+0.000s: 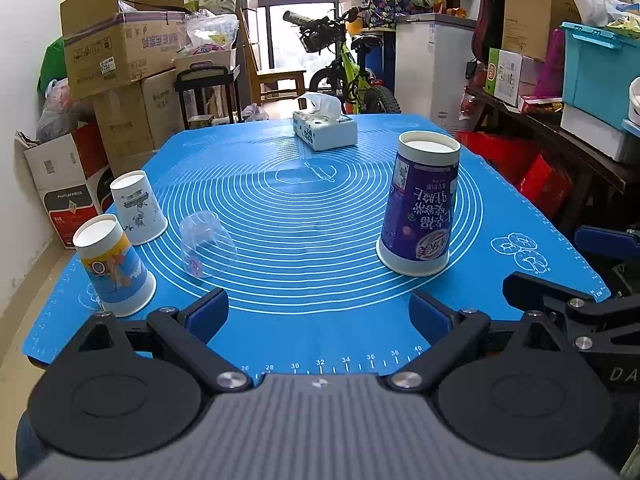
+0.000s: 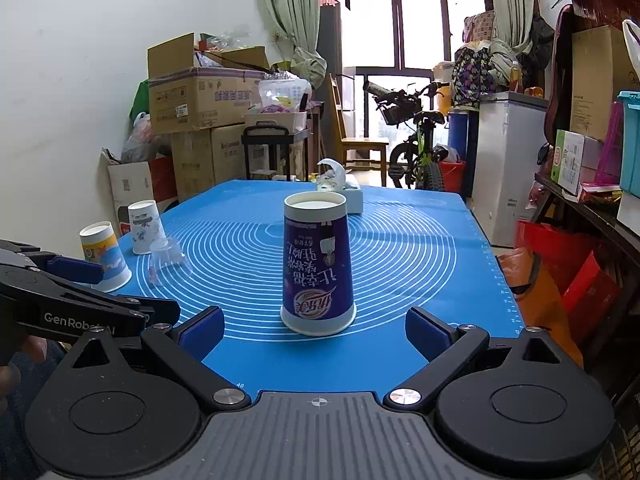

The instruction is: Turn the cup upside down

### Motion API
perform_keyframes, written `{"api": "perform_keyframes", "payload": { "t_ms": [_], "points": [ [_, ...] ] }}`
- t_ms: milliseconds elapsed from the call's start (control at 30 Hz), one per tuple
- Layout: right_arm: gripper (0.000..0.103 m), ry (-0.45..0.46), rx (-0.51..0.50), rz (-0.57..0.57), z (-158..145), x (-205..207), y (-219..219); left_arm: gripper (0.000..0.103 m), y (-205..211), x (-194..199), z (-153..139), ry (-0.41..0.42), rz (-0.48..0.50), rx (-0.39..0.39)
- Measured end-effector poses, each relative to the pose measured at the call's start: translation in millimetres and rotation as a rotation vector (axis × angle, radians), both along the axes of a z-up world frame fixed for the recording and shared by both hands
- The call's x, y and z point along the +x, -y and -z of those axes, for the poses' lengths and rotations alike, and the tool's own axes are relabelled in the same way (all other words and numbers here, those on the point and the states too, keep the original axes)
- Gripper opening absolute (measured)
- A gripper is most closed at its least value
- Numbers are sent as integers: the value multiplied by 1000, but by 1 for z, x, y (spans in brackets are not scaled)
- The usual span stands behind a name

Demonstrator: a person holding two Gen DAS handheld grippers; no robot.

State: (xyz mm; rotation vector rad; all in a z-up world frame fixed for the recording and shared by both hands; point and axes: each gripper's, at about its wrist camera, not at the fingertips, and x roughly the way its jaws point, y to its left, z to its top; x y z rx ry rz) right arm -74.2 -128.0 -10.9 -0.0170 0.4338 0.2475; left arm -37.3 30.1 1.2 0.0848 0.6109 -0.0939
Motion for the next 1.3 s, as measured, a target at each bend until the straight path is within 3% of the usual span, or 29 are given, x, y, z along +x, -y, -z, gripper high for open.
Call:
{"api": "perform_keyframes", "payload": {
  "t_ms": [1300],
  "points": [
    [97, 0, 5, 1, -5, -7, 0, 96, 6, -5, 4, -21, 14, 10]
  ]
}}
